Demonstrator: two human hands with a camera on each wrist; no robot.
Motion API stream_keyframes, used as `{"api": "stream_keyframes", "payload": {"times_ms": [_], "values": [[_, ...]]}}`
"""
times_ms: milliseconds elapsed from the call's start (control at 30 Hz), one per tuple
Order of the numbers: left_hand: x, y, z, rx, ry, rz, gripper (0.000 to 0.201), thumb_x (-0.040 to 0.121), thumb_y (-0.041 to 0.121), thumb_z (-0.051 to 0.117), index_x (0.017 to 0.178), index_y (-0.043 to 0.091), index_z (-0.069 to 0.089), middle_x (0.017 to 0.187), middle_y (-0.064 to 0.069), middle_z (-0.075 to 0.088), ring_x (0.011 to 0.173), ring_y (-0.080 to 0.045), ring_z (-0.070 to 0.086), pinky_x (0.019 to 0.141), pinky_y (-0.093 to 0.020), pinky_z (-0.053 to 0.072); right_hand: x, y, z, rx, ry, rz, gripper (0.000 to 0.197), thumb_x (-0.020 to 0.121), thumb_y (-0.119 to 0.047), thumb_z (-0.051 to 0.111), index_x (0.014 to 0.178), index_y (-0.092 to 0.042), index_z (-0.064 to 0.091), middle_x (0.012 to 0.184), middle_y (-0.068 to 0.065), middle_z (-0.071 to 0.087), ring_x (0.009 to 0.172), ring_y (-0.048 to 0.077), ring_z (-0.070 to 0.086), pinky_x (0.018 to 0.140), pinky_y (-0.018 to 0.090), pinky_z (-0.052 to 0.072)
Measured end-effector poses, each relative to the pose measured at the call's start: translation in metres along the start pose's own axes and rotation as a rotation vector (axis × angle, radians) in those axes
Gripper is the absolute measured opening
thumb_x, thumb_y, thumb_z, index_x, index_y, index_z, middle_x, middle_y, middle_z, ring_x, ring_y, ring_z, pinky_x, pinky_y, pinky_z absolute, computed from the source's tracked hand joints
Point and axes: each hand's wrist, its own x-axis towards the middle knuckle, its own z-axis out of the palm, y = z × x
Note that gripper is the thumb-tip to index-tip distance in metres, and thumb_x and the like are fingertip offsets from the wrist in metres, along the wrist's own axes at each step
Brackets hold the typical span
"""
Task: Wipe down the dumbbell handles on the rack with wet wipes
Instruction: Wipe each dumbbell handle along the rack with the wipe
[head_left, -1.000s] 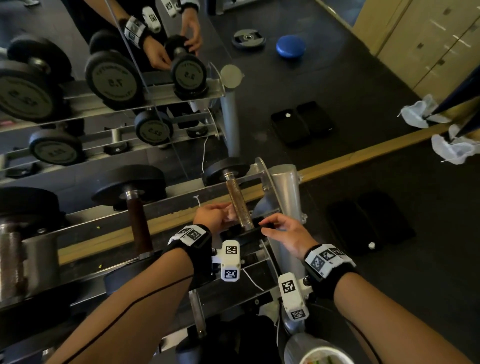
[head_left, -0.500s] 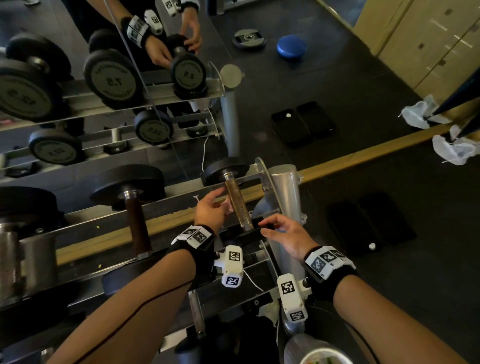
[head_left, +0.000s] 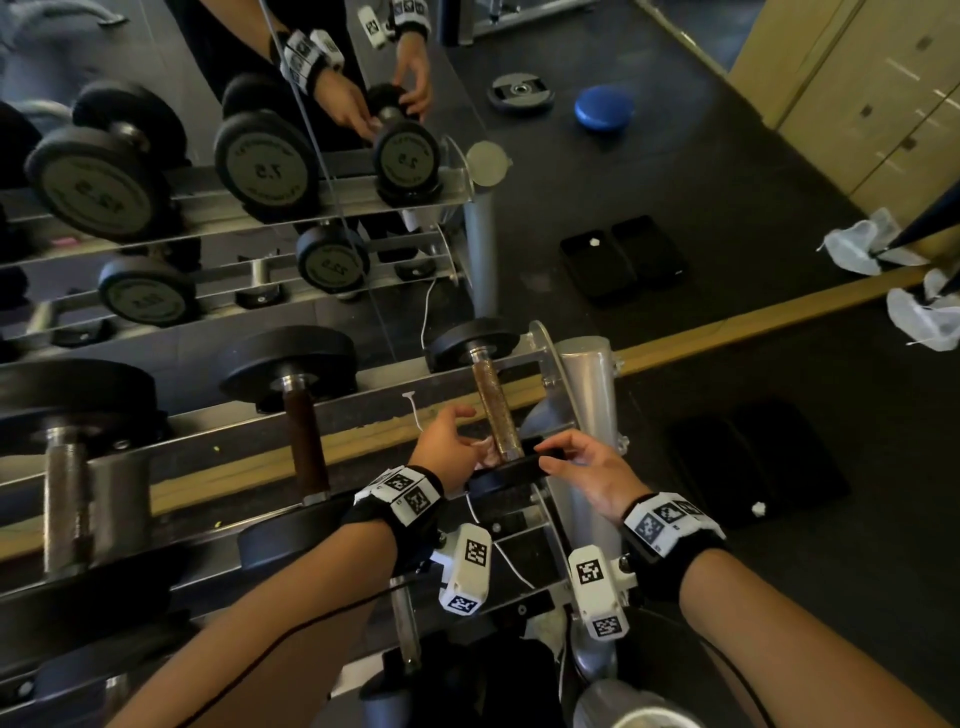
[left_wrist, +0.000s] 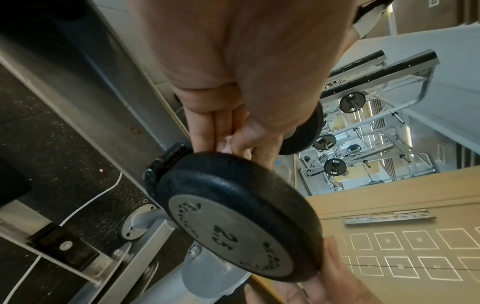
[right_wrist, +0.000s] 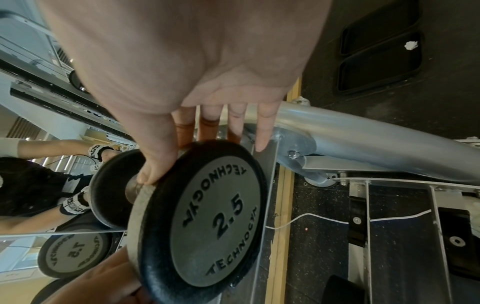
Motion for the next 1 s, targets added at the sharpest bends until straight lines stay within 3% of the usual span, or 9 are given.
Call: {"api": "stream_keyframes", "payload": {"times_ms": [133, 233, 333, 433, 500, 600, 767, 900, 1000], "values": [[-0.012, 0.002, -0.004, -0.172, 0.022, -0.008, 0.044, 0.088, 0.004, 0.070, 0.123, 0.022, 0.050, 0.092, -0.004, 0.072, 0.070, -0.010, 0.074, 0.056, -0.025, 0.056, -0.001, -0.002, 0.000, 0.005, -0.007, 0.007, 0.018, 0.086, -0.009, 0.071, 0.098, -0.022, 0.067, 0.112, 0.009, 0.067, 0.112, 0.027, 0.062, 0.106, 0.045, 0.046], [-0.021, 0.009, -0.004, -0.324, 0.050, 0.023, 0.035, 0.092, -0.004, 0.061, 0.120, 0.016, 0.051, 0.096, -0.008, 0.068, 0.067, -0.012, 0.072, 0.054, -0.023, 0.057, 0.000, -0.011, -0.002, -0.012, -0.034, 0.018, 0.025, 0.085, -0.005, 0.071, 0.102, -0.022, 0.066, 0.113, 0.006, 0.067, 0.113, 0.022, 0.062, 0.107, 0.046, 0.045], [-0.029, 0.018, 0.001, -0.344, 0.062, 0.088, 0.035, 0.091, -0.004, 0.061, 0.121, 0.011, 0.050, 0.096, -0.009, 0.068, 0.080, -0.019, 0.070, 0.068, -0.031, 0.061, 0.003, -0.025, -0.002, -0.012, -0.089, 0.029, 0.041, 0.085, -0.008, 0.072, 0.121, -0.026, 0.061, 0.122, -0.002, 0.064, 0.117, 0.013, 0.058, 0.109, 0.041, 0.043], [-0.032, 0.025, 0.006, -0.288, 0.090, 0.149, 0.040, 0.089, -0.003, 0.065, 0.122, 0.013, 0.051, 0.101, -0.010, 0.066, 0.094, -0.026, 0.068, 0.083, -0.044, 0.060, 0.010, -0.040, 0.004, -0.011, -0.141, 0.069, 0.047, 0.087, -0.032, 0.072, 0.131, -0.025, 0.059, 0.124, -0.001, 0.064, 0.118, 0.015, 0.058, 0.107, 0.037, 0.042], [-0.033, 0.024, 0.009, -0.245, 0.118, 0.164, 0.040, 0.087, -0.002, 0.068, 0.118, 0.019, 0.052, 0.098, -0.007, 0.065, 0.092, -0.025, 0.069, 0.082, -0.046, 0.061, 0.018, -0.047, 0.005, -0.056, -0.109, 0.080, 0.036, 0.087, -0.038, 0.071, 0.120, -0.025, 0.067, 0.114, -0.002, 0.068, 0.111, 0.016, 0.061, 0.100, 0.033, 0.046], [-0.033, 0.021, 0.014, -0.205, 0.170, 0.141, 0.040, 0.086, 0.002, 0.071, 0.111, 0.028, 0.054, 0.097, -0.005, 0.067, 0.090, -0.028, 0.071, 0.079, -0.047, 0.061, 0.030, -0.052, 0.001, -0.117, -0.076, 0.040, 0.015, 0.088, -0.024, 0.071, 0.103, -0.021, 0.073, 0.096, -0.006, 0.070, 0.098, 0.013, 0.064, 0.081, 0.020, 0.049], [-0.030, 0.019, 0.020, -0.145, 0.218, 0.123, 0.046, 0.077, 0.013, 0.082, 0.108, 0.034, 0.055, 0.093, 0.001, 0.071, 0.084, -0.019, 0.072, 0.077, -0.043, 0.062, 0.048, -0.065, -0.007, -0.121, -0.112, 0.063, 0.011, 0.086, -0.016, 0.073, 0.097, -0.015, 0.071, 0.095, 0.000, 0.070, 0.088, 0.012, 0.065, 0.068, 0.018, 0.054], [-0.030, 0.019, 0.021, -0.110, 0.274, 0.084, 0.055, 0.073, 0.011, 0.085, 0.117, 0.024, 0.055, 0.094, 0.005, 0.071, 0.091, -0.017, 0.070, 0.083, -0.039, 0.059, 0.065, -0.067, -0.015, -0.049, -0.179, 0.121, 0.011, 0.083, -0.010, 0.075, 0.091, -0.012, 0.067, 0.103, 0.016, 0.069, 0.099, 0.029, 0.067, 0.088, 0.046, 0.058], [-0.037, 0.009, 0.014, -0.095, 0.338, 0.074, 0.046, 0.076, 0.016, 0.084, 0.111, 0.029, 0.056, 0.096, 0.007, 0.070, 0.091, -0.006, 0.067, 0.077, -0.020, 0.054, 0.086, -0.060, -0.027, -0.035, -0.020, 0.174, 0.008, 0.088, -0.012, 0.070, 0.089, -0.016, 0.063, 0.111, 0.020, 0.067, 0.105, 0.036, 0.066, 0.090, 0.057, 0.055]]}}
